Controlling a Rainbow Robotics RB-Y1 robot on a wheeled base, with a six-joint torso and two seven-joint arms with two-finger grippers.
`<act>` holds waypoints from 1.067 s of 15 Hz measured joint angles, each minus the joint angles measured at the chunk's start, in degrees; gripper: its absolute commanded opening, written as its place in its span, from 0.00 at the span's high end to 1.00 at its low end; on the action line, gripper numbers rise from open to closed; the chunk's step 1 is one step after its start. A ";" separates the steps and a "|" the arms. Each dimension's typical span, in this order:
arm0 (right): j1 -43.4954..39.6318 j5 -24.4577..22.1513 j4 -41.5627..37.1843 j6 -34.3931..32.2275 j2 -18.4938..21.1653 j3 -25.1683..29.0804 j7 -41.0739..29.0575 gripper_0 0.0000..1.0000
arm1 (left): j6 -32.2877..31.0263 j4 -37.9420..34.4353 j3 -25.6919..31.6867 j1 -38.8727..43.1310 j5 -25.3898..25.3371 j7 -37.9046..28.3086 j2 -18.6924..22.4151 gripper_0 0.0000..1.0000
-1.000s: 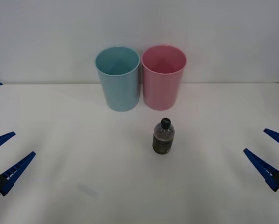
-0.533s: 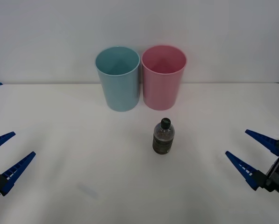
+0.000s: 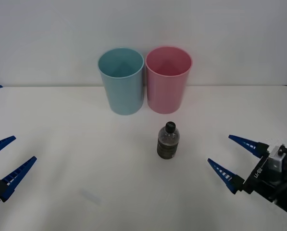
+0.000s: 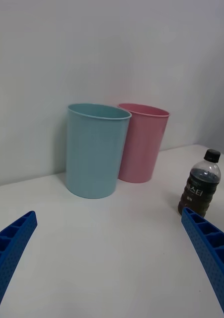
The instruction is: Grasp the object on the table and drop it into the matching bin: aluminum can to the light blue bin, PET bottle to the pink bin.
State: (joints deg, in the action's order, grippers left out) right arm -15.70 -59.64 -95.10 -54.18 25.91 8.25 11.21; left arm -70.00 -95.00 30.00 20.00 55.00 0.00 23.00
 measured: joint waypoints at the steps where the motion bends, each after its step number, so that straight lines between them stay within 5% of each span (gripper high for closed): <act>1: 0.42 0.17 0.00 1.98 0.65 -2.10 0.45 0.00 | 0.00 0.00 0.00 0.00 0.00 0.00 0.00 0.00; 5: 2.23 0.97 0.09 7.79 1.91 -8.11 1.79 0.00 | 0.00 0.00 0.00 0.00 0.00 0.00 0.00 0.00; 16: 12.75 0.26 13.08 8.22 -0.98 -14.64 6.96 0.00 | 0.00 0.00 0.00 0.00 0.00 0.00 0.00 0.00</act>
State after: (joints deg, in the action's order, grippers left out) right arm -2.95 -59.39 -82.02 -45.96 24.92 -6.39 18.16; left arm -70.00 -95.00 30.00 20.00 55.00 0.00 23.00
